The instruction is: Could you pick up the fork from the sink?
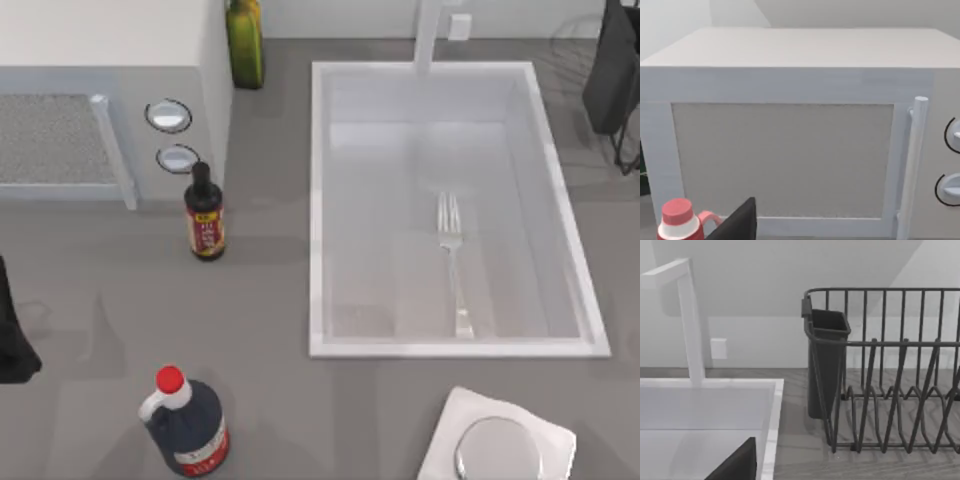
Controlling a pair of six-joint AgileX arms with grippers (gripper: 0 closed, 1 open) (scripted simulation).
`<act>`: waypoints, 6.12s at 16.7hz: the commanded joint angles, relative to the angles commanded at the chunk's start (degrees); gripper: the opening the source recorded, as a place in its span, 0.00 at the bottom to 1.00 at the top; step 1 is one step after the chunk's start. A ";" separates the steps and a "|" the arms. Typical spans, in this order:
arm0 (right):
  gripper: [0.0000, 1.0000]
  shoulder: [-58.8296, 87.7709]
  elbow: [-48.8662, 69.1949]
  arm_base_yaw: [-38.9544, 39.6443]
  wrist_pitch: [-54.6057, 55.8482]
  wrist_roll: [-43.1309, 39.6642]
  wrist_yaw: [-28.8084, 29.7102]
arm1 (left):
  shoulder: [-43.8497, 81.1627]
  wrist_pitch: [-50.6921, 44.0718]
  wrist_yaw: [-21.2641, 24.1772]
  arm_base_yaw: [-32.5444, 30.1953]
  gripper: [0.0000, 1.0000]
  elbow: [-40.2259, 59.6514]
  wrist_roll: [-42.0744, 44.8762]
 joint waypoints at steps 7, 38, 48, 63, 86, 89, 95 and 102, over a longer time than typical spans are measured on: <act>1.00 8.31 7.25 1.27 -4.32 1.32 0.03 | 0.00 0.00 0.00 0.00 1.00 0.00 0.00; 1.00 137.59 119.28 21.26 -71.69 22.51 0.30 | 0.00 0.00 0.00 0.00 1.00 0.00 0.00; 1.00 143.26 112.32 21.11 -58.56 22.54 0.37 | 0.00 0.00 0.00 0.00 1.00 0.00 0.00; 0.55 149.29 106.07 21.33 -46.77 22.69 0.45 | 0.00 0.00 0.00 0.00 1.00 0.00 0.00; 0.00 142.90 115.76 21.17 -61.00 22.05 1.33 | 0.00 0.00 0.00 0.00 1.00 0.00 0.00; 0.00 139.80 121.48 21.12 -70.39 21.97 1.29 | 0.00 0.00 0.00 0.00 1.00 0.00 0.00; 0.00 137.45 124.82 21.03 -74.95 21.87 1.26 | 0.00 0.00 0.00 0.00 1.00 0.00 0.00; 0.00 127.91 115.25 14.25 -75.69 15.05 0.89 | 0.00 0.00 0.00 0.00 1.00 0.00 0.00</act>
